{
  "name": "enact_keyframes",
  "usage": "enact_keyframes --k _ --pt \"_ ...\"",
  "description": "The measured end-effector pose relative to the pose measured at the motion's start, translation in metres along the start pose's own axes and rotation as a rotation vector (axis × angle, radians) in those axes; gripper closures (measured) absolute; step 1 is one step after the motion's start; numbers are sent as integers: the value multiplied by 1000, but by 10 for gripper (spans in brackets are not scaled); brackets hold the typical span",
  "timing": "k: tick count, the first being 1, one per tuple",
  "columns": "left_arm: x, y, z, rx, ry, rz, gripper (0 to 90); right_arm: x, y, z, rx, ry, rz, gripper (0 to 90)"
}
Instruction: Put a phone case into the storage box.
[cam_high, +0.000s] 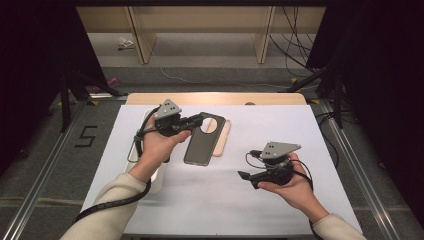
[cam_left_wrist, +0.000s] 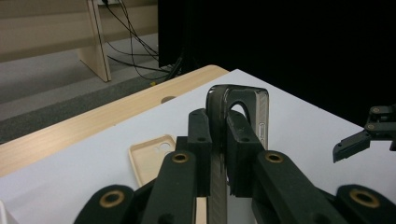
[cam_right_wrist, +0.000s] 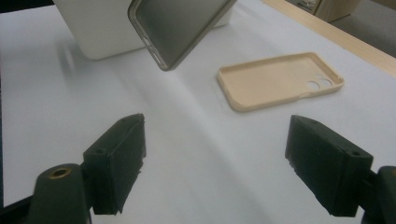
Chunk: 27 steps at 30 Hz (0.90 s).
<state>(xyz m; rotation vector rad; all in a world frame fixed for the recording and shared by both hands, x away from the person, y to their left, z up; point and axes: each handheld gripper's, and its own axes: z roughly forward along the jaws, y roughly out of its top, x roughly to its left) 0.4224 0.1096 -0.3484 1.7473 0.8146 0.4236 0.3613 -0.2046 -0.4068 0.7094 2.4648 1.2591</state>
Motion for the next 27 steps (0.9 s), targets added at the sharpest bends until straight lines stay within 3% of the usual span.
enact_keyframes --k 9,14,27 --pt "5 5 -6 -30 15 19 816 -5 -5 -6 -18 -24 24 197" --pt "14 10 -14 -51 26 23 816 -9 -10 -9 -21 -24 54 184" --pt "31 20 -29 -89 55 33 816 -11 -15 -12 -26 -36 71 174"
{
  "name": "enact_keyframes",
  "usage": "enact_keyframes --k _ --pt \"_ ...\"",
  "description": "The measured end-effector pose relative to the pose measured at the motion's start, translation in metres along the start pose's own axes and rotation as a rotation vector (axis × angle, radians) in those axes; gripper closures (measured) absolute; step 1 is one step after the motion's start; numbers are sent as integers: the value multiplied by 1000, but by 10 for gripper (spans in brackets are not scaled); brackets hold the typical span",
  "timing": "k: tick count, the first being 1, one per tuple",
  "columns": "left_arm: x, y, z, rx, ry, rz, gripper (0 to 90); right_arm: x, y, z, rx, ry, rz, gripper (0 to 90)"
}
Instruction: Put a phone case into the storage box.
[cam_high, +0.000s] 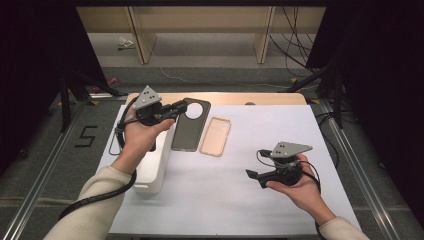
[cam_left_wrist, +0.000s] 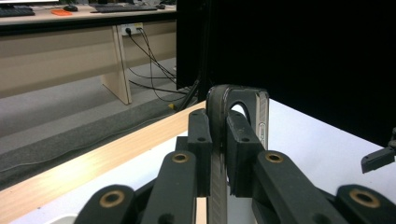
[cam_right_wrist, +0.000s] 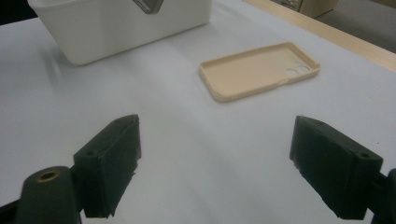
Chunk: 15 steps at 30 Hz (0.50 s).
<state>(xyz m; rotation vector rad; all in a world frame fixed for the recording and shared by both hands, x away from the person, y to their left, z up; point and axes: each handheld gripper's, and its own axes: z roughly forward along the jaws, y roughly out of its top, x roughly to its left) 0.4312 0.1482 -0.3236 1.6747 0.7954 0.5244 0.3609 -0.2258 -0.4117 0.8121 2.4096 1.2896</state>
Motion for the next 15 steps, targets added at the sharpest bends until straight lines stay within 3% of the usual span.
enact_keyframes --k 15 --pt "22 6 -9 -25 27 -1 816 -1 -1 0 -3 6 20 172"
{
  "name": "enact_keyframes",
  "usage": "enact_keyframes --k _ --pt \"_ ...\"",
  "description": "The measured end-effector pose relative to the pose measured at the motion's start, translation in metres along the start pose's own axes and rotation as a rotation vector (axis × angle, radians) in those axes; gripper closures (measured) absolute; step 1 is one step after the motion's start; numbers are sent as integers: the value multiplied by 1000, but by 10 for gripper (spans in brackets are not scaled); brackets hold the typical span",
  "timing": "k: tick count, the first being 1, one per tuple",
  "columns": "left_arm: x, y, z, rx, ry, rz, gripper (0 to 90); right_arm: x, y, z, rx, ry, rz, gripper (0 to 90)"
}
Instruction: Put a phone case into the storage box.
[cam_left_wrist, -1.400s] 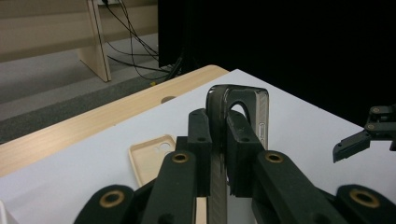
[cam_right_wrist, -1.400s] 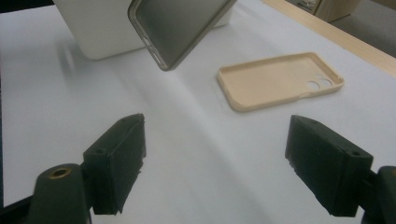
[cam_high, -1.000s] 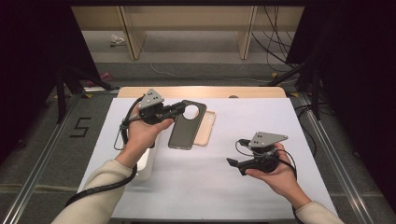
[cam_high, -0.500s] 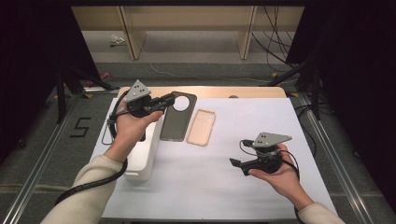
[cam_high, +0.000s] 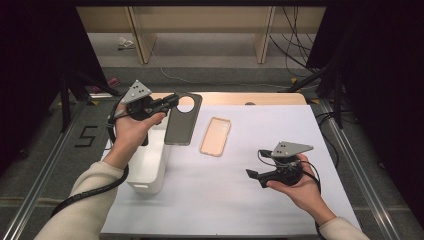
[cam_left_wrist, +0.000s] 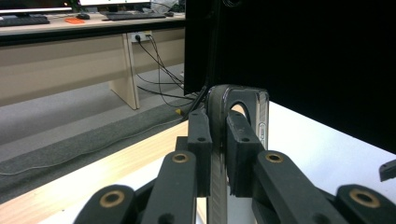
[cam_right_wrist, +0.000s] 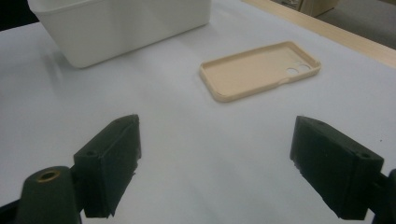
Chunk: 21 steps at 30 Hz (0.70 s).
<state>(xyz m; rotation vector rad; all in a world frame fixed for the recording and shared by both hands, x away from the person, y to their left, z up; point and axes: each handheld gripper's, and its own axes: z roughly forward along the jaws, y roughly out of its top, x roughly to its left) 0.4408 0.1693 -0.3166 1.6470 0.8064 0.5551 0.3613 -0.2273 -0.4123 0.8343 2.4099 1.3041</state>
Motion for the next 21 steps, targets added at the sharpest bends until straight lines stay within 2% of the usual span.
enact_keyframes --k 10,21 --pt "16 3 -7 -10 31 9 816 0 0 0 0 -6 -1 172" --pt "35 1 -13 5 67 24 816 -1 -1 0 -3 -9 1 173"
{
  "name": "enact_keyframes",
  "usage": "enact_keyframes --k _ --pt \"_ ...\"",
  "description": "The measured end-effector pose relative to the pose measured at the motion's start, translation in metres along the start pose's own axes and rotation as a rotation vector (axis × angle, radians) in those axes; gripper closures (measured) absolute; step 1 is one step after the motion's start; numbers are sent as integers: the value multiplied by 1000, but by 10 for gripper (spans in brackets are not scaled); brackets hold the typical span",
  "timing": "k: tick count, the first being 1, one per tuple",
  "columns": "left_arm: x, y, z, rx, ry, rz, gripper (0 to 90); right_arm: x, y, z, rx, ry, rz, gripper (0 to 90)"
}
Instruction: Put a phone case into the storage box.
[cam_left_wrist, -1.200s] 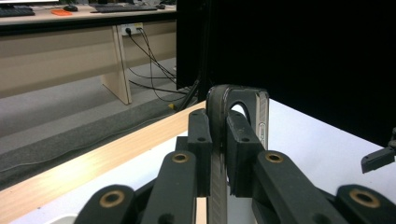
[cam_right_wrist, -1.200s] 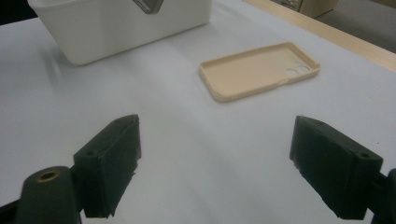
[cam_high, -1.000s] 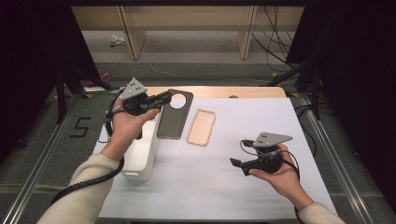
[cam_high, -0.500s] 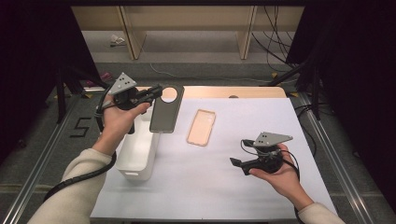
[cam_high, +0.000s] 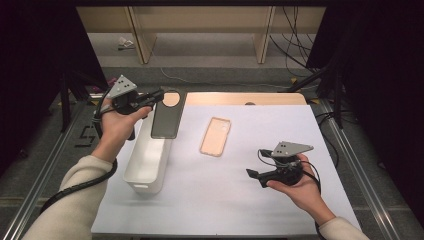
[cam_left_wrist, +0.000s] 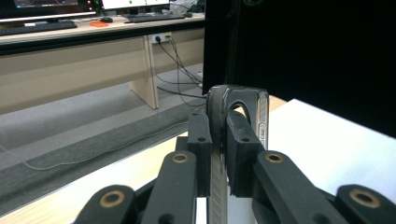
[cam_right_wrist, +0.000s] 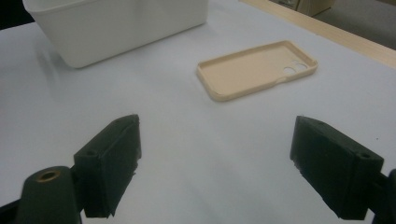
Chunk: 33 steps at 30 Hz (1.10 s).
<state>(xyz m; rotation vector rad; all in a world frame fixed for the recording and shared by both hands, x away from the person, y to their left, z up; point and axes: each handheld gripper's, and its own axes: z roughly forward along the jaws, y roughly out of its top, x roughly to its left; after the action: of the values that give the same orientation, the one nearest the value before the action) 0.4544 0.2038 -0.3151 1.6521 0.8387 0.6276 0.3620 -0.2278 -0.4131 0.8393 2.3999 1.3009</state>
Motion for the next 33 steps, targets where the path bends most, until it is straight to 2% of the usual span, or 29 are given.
enact_keyframes --k 15,21,33 --pt "20 -4 -6 -13 33 -30 816 -1 -1 0 1 -2 11 175" --pt "27 -7 -6 -17 46 -20 816 -2 -1 1 1 -3 14 174" --pt "34 -10 -3 -13 53 -6 815 -2 -1 1 0 -3 18 175"
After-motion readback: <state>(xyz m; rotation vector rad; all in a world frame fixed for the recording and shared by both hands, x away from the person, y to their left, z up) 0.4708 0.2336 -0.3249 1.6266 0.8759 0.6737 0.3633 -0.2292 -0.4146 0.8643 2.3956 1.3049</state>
